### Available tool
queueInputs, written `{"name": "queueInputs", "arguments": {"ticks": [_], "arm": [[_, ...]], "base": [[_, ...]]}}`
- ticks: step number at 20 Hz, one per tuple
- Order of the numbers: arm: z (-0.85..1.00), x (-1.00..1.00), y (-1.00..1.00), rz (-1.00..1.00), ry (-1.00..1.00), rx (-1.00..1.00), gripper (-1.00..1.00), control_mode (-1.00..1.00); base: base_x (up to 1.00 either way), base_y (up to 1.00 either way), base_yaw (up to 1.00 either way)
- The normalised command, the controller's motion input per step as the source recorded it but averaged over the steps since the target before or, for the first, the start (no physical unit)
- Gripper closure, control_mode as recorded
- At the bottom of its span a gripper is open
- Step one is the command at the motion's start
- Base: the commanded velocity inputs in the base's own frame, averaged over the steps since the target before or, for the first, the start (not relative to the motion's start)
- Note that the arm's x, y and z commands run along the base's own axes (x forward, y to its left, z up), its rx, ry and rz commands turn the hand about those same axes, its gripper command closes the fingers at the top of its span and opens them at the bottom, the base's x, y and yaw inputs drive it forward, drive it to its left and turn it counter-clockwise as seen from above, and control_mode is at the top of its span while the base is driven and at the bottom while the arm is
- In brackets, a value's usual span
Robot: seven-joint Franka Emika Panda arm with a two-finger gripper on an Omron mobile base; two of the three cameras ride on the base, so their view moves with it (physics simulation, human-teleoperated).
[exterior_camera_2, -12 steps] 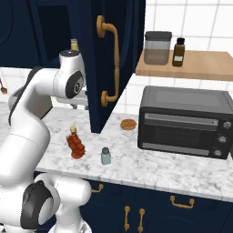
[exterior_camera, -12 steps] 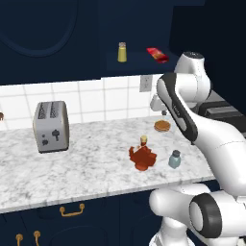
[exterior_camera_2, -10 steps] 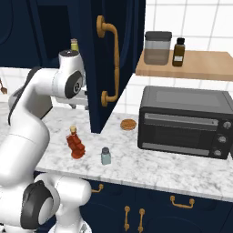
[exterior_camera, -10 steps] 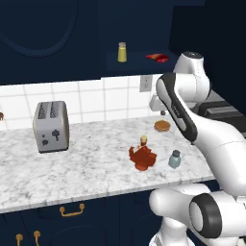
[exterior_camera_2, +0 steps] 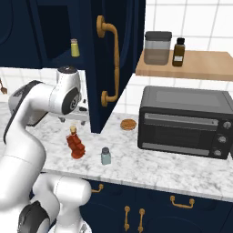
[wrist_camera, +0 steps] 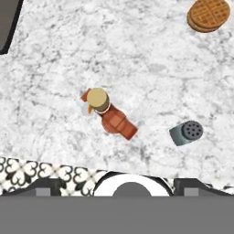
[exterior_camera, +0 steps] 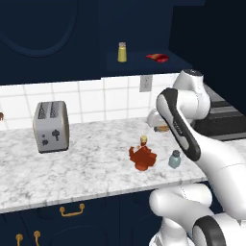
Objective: Put the shaker and condiment bottle from the counter next to their counterparts in the cabinet.
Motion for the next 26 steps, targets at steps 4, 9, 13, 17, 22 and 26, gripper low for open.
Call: {"name": "queueInputs", "arguments": {"ticks": [4, 9, 13, 17, 22, 26], "arm": [[-0.41, -0.18, 0.49, -0.01, -0.02, 0.09, -1.00, -1.00], [-0.37, 0.02, 0.15, 0.00, 0.00, 0.00, -1.00, -1.00], [-0.18, 0.32, 0.08, -0.05, -0.01, 0.00, -1.00, -1.00], [-0.04, 0.01, 0.10, 0.00, -0.04, -0.01, -1.00, -1.00], [0.00, 0.17, 0.00, -0.02, -0.11, -0.03, -1.00, -1.00], [0.00, 0.05, 0.03, -0.01, -0.02, 0.00, -1.00, -1.00]], "base": [[0.00, 0.00, 0.00], [0.00, 0.00, 0.00], [0.00, 0.00, 0.00], [0.00, 0.00, 0.00], [0.00, 0.00, 0.00], [0.00, 0.00, 0.00]]}}
